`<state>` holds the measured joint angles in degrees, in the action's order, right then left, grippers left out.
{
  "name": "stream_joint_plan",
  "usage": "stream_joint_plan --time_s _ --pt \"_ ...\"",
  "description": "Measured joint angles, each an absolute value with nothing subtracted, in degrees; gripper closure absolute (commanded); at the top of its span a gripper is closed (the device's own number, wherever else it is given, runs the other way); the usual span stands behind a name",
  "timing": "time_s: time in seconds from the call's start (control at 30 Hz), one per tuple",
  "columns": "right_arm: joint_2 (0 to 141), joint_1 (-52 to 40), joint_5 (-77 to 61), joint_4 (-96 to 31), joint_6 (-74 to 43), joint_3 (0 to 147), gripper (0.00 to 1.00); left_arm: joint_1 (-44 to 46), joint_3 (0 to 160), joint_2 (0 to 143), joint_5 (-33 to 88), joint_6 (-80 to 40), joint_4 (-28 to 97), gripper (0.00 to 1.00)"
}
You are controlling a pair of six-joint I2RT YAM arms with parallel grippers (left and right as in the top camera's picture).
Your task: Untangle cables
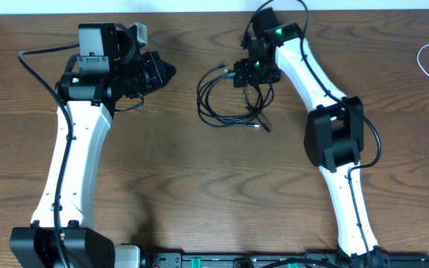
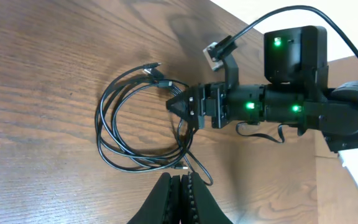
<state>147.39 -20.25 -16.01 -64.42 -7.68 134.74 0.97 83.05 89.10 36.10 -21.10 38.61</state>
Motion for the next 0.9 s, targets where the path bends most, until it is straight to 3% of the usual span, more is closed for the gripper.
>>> stream_joint_plan --time_s 0.9 --pt "147.39 -20.49 -16.03 -58.43 -10.66 132.77 0.27 4.12 82.94 89.54 32.6 -21.1 38.33 0.92"
